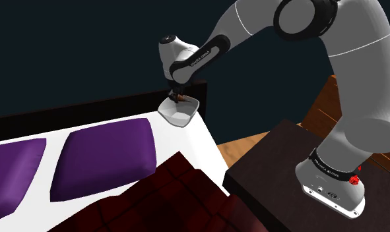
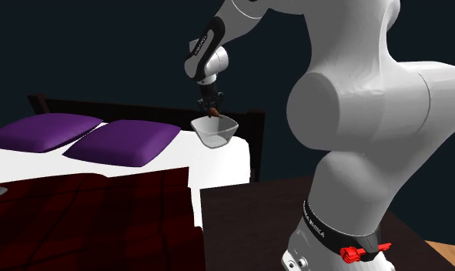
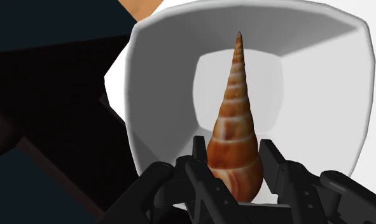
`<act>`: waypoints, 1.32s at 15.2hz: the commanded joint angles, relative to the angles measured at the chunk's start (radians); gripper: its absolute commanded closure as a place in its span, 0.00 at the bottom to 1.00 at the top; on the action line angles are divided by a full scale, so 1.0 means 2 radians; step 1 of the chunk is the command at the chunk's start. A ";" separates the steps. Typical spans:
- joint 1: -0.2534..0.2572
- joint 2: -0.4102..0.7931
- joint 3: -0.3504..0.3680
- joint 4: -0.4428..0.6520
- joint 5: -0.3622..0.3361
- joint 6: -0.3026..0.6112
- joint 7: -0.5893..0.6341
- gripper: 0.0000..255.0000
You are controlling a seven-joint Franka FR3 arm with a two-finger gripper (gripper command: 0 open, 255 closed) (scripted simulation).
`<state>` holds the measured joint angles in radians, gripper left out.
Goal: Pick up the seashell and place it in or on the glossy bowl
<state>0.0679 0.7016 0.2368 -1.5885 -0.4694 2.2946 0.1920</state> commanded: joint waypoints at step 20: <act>0.005 0.014 -0.004 -0.002 -0.006 0.014 0.009 0.00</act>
<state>0.0788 0.7403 0.2254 -1.5899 -0.4857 2.3319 0.2135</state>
